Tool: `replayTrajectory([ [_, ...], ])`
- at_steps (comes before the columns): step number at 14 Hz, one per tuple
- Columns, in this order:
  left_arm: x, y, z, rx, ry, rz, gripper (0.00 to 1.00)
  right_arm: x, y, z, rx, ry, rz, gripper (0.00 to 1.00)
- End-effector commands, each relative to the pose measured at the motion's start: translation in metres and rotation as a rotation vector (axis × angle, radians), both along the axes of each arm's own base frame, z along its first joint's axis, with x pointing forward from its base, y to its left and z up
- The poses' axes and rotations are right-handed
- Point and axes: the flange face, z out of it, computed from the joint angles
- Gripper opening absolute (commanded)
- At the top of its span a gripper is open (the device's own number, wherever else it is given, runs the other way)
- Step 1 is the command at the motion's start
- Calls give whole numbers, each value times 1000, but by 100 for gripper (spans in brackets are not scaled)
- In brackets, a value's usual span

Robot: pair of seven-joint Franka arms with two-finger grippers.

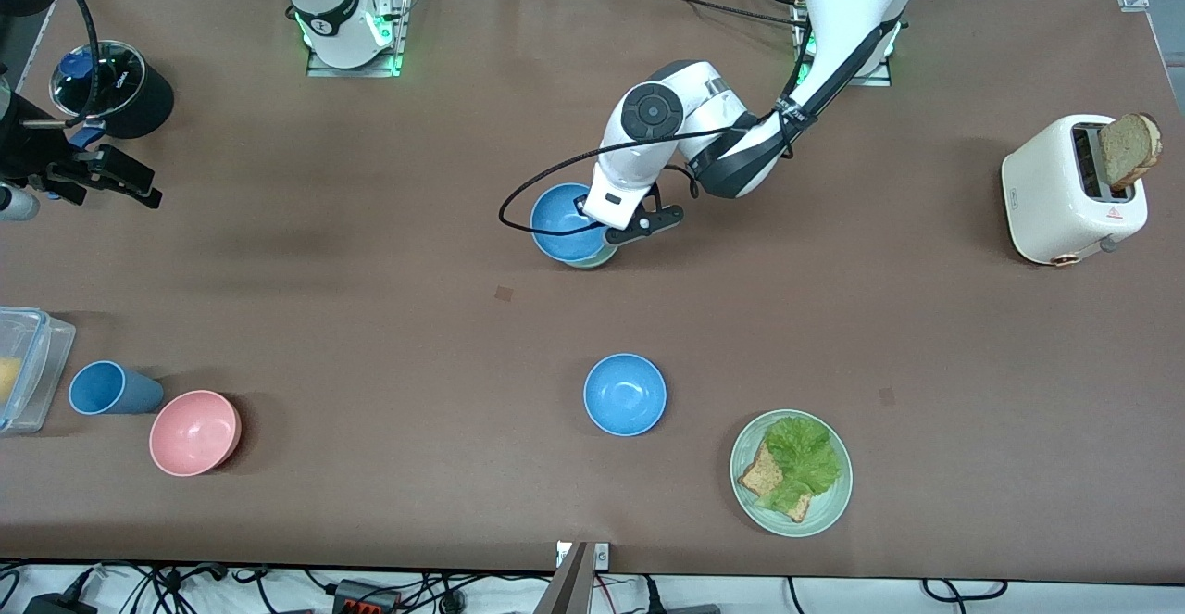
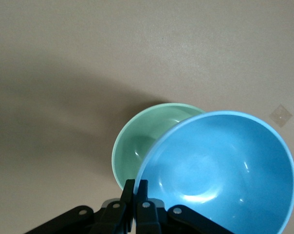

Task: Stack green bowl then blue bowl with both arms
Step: 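Lower the blue bowl into the green bowl with the left gripper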

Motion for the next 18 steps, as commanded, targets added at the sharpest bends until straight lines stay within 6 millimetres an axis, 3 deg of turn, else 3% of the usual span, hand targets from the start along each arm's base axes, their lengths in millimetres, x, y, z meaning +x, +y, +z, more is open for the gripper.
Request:
replayTrajectory([
  [1, 3, -4, -7, 19, -30, -21, 3, -2, 0, 1, 6, 19, 0, 100],
  [4, 2, -3, -10, 22, -25, -22, 4, -1, 4, 1, -1, 16, 21, 100],
  [10, 11, 5, 0, 28, -28, -4, 22, -3, 3, -1, -12, 14, 24, 100],
  [13, 30, 13, 24, 54, -16, 12, 34, -4, 4, -2, -13, 15, 27, 100],
  [18, 72, 40, 74, 106, 9, 34, 33, -2, 3, -1, -14, 8, 27, 100],
])
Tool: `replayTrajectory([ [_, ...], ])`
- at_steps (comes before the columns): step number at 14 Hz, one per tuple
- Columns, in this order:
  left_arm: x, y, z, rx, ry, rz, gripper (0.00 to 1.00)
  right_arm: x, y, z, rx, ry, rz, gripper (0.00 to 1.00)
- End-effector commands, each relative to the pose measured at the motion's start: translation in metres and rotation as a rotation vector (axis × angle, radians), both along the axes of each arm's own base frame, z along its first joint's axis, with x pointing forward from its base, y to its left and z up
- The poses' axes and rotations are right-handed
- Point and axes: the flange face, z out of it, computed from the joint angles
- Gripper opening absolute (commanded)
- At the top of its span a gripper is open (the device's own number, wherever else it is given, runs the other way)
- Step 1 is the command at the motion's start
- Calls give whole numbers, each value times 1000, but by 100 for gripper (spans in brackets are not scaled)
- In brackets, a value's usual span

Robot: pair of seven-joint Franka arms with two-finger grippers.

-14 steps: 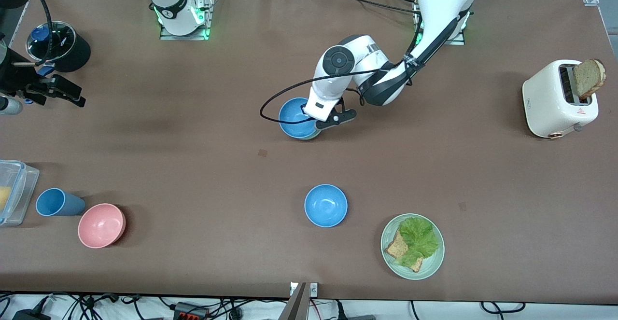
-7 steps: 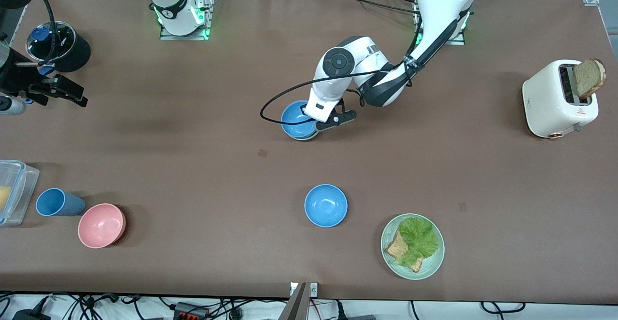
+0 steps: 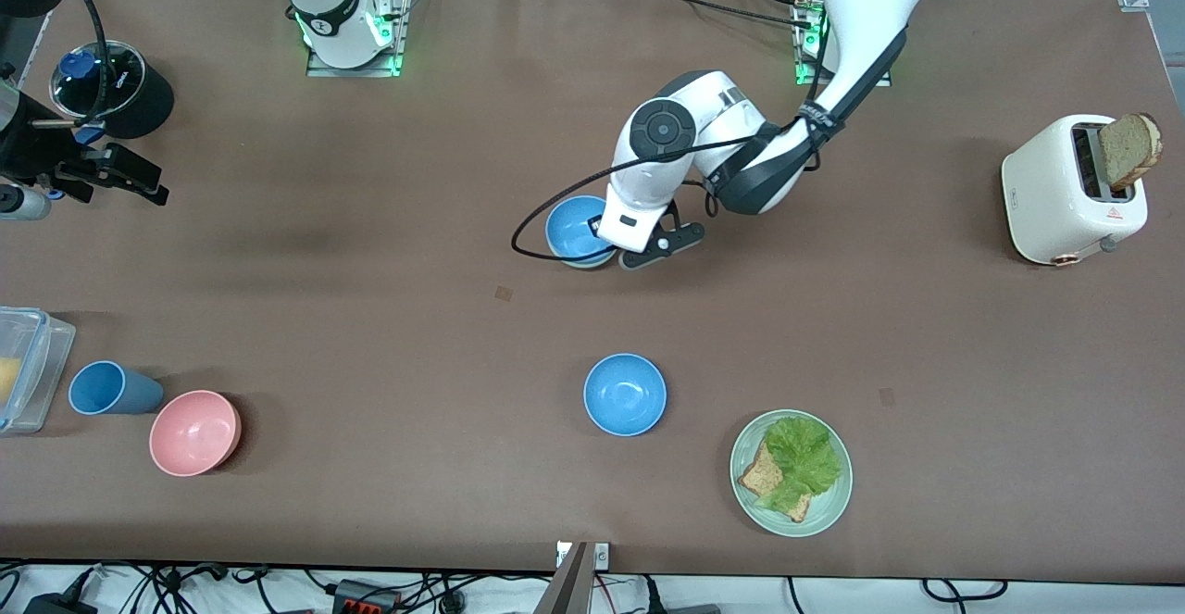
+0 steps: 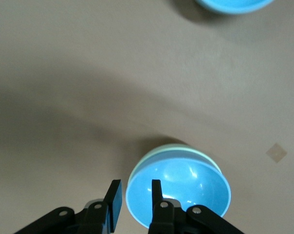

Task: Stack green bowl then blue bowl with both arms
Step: 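Open the left gripper and lift it away from the stacked bowls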

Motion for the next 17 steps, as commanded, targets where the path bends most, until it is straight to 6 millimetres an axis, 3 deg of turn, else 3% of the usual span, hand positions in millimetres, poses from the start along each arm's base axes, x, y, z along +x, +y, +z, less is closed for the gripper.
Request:
replayTrajectory([
  [1, 28, 26, 37, 28, -2, -52, 34, -2, 0, 1, -13, -4, 17, 100],
  [5, 70, 87, 73, 3, -43, -165, 44, 0, -2, 4, -12, -11, 12, 100],
  [7, 86, 110, 94, -13, -52, -273, 66, 0, -3, 3, -12, -7, 11, 100],
  [9, 103, 141, 111, -22, -44, -323, 76, 1, -5, 1, -12, -4, 8, 100],
  [13, 108, 163, 131, -16, -49, -452, 82, 3, -5, -3, -3, -6, 3, 100],
  [15, 111, 184, 141, -2, -38, -458, 86, 4, -5, -6, -1, 3, 1, 100],
  [16, 114, 198, 145, -3, -31, -476, 100, 3, -5, -6, -1, 4, 1, 100],
  [17, 118, 206, 153, -18, -40, -500, 100, 3, -6, -6, -2, 4, 2, 100],
])
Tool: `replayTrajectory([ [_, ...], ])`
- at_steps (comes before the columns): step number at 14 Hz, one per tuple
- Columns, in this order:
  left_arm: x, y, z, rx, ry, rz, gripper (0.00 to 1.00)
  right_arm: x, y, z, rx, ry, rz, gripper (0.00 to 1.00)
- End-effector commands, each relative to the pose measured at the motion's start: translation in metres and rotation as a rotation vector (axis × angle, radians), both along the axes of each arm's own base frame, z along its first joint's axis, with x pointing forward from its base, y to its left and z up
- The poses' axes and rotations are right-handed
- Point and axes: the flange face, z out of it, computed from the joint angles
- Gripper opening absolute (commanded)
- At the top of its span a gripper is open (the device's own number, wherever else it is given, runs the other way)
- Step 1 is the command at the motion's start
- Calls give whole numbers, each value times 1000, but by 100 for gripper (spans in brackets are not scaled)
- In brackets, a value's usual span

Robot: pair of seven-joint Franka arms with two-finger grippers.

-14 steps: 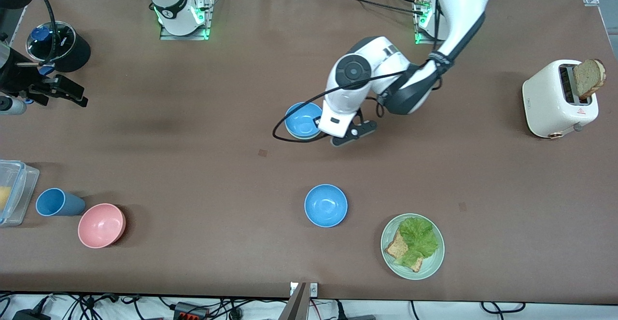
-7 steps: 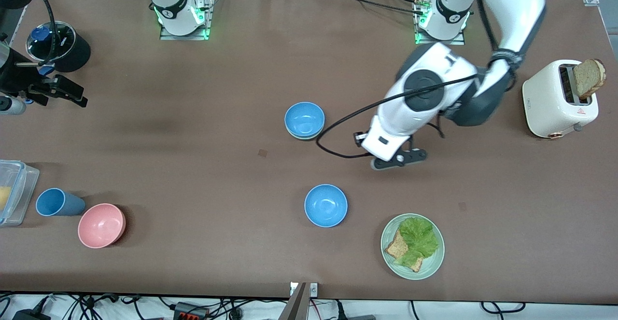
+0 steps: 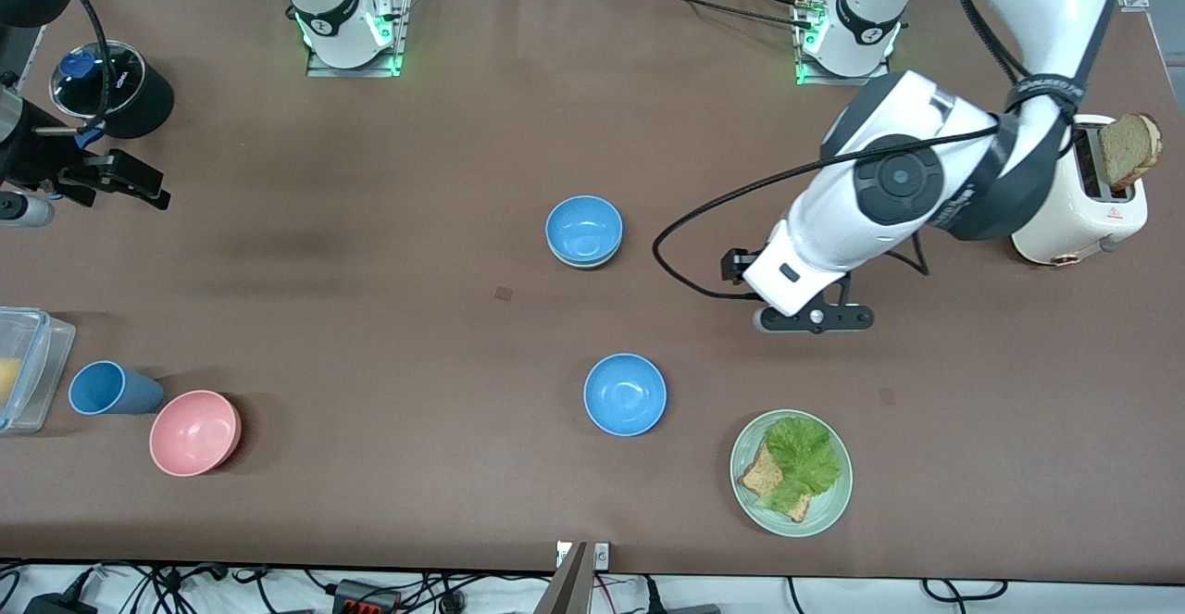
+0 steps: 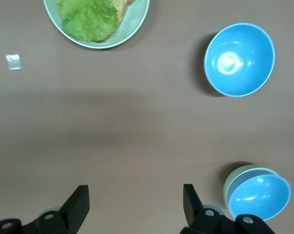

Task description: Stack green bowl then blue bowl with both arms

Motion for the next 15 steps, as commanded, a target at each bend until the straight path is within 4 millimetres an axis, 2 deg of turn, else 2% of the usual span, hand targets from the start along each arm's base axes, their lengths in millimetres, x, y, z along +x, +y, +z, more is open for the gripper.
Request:
replayTrajectory([
  [1, 5, 37, 36, -42, -12, -51, 100, -1, -3, 2, -1, -6, 6, 100],
  [4, 1, 76, 62, -74, -25, -48, 100, 0, -2, 1, -1, -8, 7, 100],
  [6, -9, 125, 82, -101, -34, -28, 100, 0, -3, 1, -1, -6, 6, 100],
  [8, -24, 157, 95, -88, -12, -45, 100, 0, -3, 1, -1, -6, 6, 100],
  [12, -42, 188, 113, -26, 37, -5, 100, 0, -2, 0, -1, -3, 7, 100],
  [14, -63, 187, 115, -19, 31, -32, 100, 0, -3, 1, -1, -6, 6, 100],
  [15, -68, 179, 116, -16, 1, -45, 100, 0, -3, 0, -1, -5, 6, 100],
])
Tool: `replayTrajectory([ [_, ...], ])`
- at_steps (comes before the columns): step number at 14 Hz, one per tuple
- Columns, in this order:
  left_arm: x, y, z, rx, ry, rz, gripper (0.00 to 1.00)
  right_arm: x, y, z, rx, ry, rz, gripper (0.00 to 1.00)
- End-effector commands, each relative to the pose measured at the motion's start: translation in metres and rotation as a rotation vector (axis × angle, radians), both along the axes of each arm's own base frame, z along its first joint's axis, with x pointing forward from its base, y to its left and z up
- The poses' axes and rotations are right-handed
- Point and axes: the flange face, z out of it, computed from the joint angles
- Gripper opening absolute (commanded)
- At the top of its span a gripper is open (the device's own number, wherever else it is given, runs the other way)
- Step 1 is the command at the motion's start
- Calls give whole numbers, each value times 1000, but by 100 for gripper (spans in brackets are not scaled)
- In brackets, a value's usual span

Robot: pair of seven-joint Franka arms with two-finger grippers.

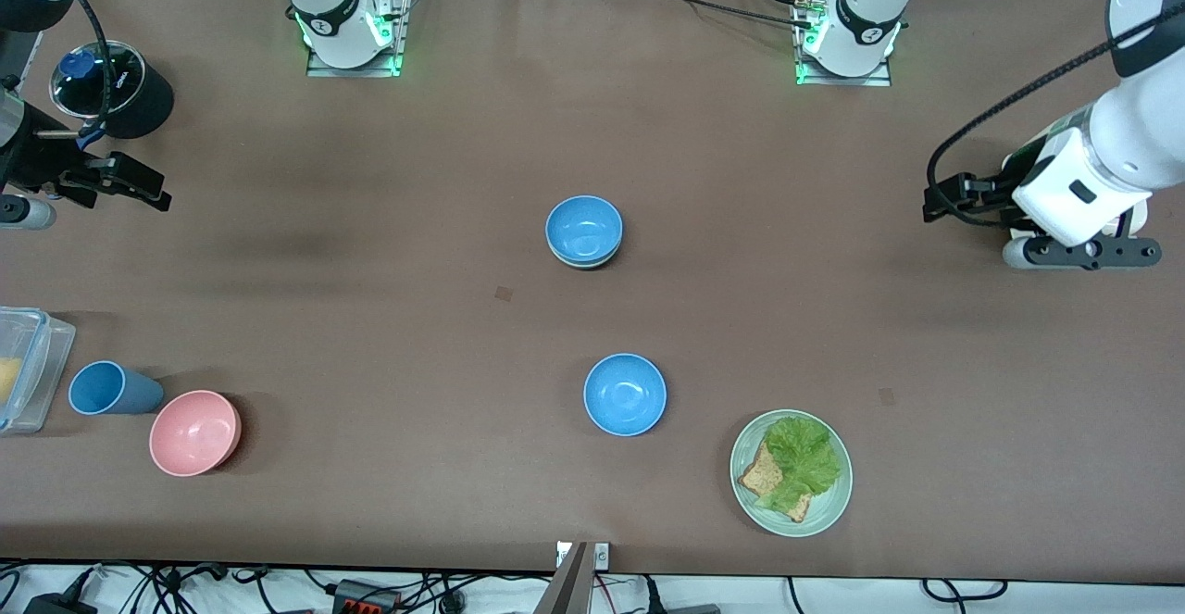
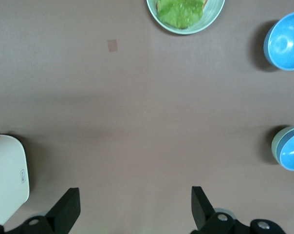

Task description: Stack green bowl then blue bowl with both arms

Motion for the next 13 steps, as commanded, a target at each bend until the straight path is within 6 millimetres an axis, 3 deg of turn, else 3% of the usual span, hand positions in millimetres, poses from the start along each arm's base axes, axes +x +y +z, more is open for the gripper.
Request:
replayTrajectory([
  [1, -27, -8, 3, -3, -36, -36, 100, -1, -2, 2, -3, -9, 7, 100],
  [4, -30, -8, 6, -1, -38, -41, 100, -2, -1, 3, -3, -10, 10, 100],
  [6, -27, 16, 7, 4, -42, 12, 100, -1, -1, 3, -6, -12, 12, 100],
  [9, -31, 33, 2, 2, -10, 43, 100, -1, 1, 2, -9, -13, 15, 100],
  [13, -34, 33, 5, 10, 5, 42, 100, -1, 3, 0, -14, -17, 21, 100],
])
